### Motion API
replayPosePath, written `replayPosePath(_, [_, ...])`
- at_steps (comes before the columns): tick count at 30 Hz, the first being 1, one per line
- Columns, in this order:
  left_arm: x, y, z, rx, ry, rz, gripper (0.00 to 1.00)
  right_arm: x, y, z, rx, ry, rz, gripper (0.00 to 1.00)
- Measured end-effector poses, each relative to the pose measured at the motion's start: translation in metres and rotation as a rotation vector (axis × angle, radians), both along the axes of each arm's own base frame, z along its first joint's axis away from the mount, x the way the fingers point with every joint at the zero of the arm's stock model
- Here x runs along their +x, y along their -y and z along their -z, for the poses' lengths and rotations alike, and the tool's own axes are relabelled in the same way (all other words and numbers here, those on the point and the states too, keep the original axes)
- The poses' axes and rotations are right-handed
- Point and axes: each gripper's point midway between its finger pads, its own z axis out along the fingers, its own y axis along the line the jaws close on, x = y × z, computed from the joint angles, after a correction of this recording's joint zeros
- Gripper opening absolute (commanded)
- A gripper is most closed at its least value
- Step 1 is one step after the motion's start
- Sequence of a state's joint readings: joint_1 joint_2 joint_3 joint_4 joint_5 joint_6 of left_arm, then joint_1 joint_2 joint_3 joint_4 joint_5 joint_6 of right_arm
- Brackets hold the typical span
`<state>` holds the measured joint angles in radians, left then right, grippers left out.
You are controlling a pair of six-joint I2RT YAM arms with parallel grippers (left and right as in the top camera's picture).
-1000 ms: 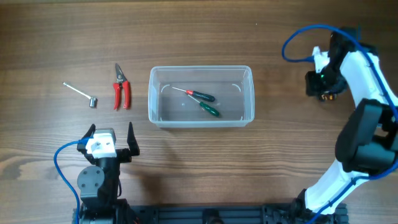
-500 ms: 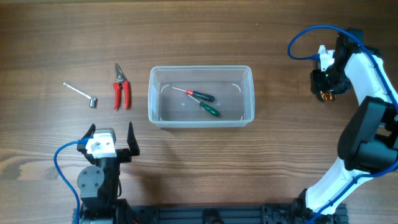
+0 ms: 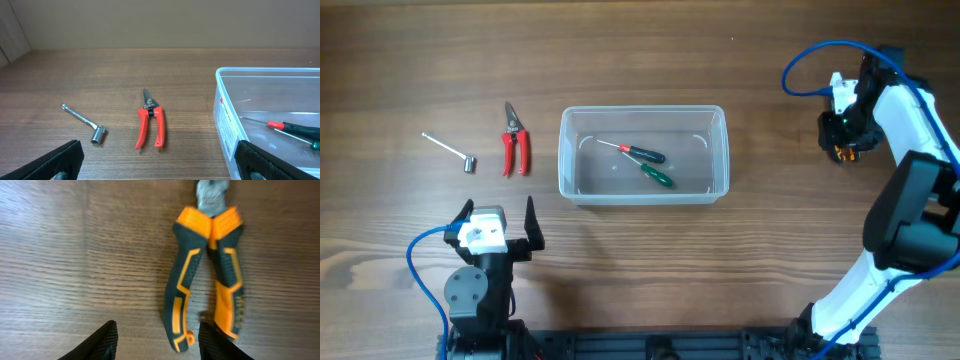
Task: Pack container
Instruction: 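Move the right gripper over the orange-black pliers and lower it, then close the right gripper on the orange-black pliers handles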
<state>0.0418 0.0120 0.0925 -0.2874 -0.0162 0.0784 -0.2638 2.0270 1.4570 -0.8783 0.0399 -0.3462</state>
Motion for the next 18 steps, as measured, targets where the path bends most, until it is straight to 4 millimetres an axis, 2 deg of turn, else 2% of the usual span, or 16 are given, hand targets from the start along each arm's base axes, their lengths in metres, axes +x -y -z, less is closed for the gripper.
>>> replayPosePath(6, [0.0, 0.0, 0.0, 0.0, 0.0, 0.0, 1.0, -0.006, -0.001, 0.026, 0.023, -0.059, 0.003, 0.52])
replayPosePath(18, [0.0, 0.0, 0.0, 0.0, 0.0, 0.0, 1.0, 0.009, 0.002, 0.026, 0.01, -0.003, -0.005, 0.53])
